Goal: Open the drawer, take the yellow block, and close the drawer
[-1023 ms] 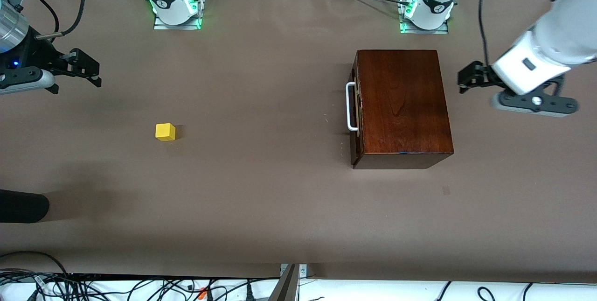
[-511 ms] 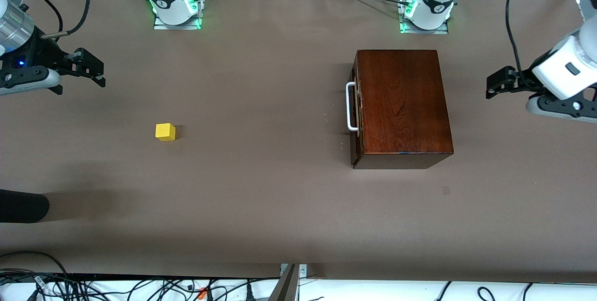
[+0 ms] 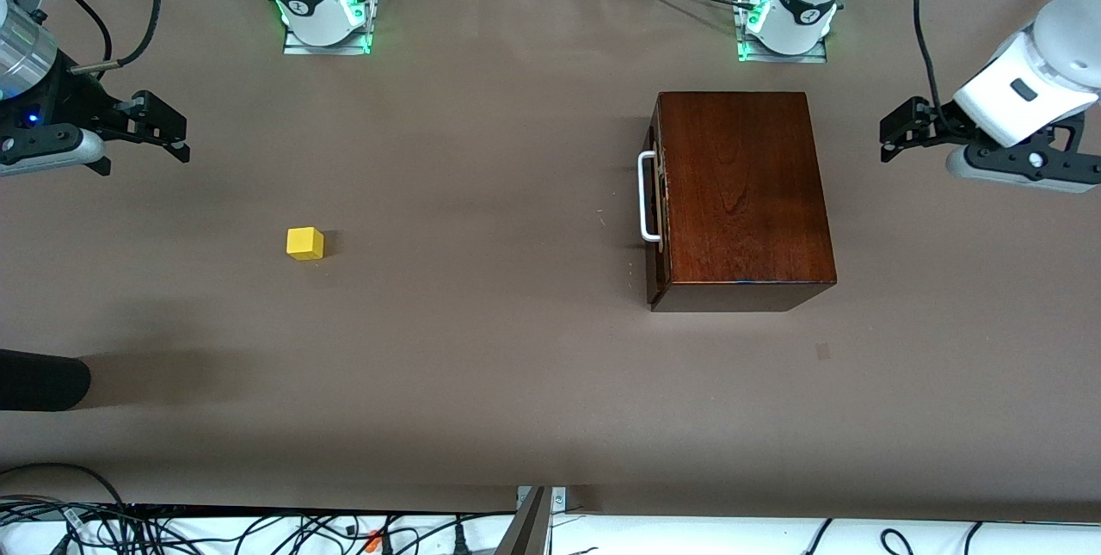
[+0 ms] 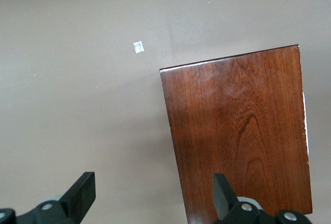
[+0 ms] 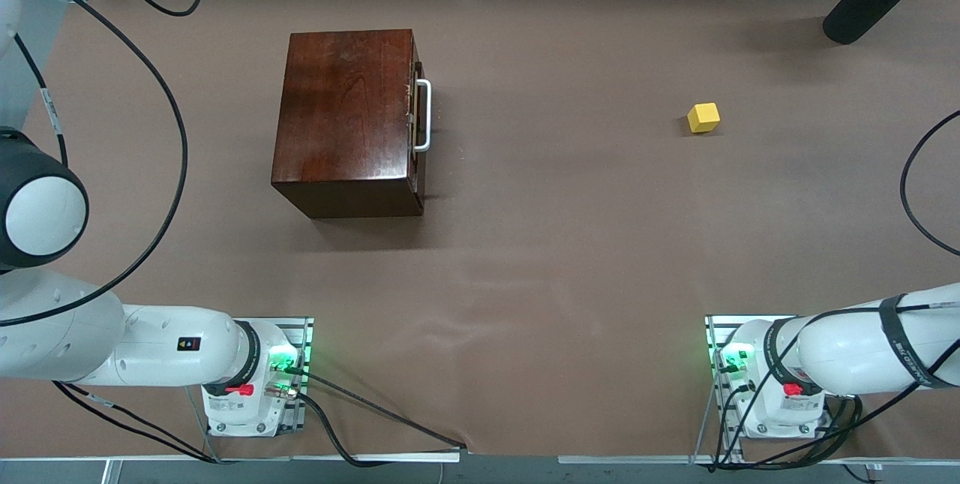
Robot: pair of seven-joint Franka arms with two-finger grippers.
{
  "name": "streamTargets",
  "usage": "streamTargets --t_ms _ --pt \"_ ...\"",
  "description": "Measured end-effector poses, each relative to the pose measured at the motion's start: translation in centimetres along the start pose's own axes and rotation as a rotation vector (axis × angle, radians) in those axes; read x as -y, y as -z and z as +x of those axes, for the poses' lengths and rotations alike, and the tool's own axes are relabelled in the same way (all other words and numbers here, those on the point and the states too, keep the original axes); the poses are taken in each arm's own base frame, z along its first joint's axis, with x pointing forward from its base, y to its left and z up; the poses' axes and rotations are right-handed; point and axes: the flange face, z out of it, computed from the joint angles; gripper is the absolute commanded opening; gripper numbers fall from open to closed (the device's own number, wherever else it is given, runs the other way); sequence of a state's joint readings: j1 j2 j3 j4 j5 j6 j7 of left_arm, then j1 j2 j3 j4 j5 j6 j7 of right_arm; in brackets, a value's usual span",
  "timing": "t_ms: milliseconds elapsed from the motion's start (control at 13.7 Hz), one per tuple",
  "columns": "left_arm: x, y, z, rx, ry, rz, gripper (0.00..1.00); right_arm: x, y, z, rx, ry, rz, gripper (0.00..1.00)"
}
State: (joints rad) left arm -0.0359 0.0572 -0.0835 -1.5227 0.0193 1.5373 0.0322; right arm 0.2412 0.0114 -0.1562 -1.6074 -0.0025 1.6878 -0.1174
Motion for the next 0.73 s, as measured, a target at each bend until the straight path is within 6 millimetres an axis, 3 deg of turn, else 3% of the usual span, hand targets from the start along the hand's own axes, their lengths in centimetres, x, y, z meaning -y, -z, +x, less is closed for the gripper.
streamTargets --t_ms 731 --pt "1.21 0.20 -0.45 0.010 0.005 0.000 1.00 -0.01 -0.13 0.12 -0.002 0.000 -0.001 1.00"
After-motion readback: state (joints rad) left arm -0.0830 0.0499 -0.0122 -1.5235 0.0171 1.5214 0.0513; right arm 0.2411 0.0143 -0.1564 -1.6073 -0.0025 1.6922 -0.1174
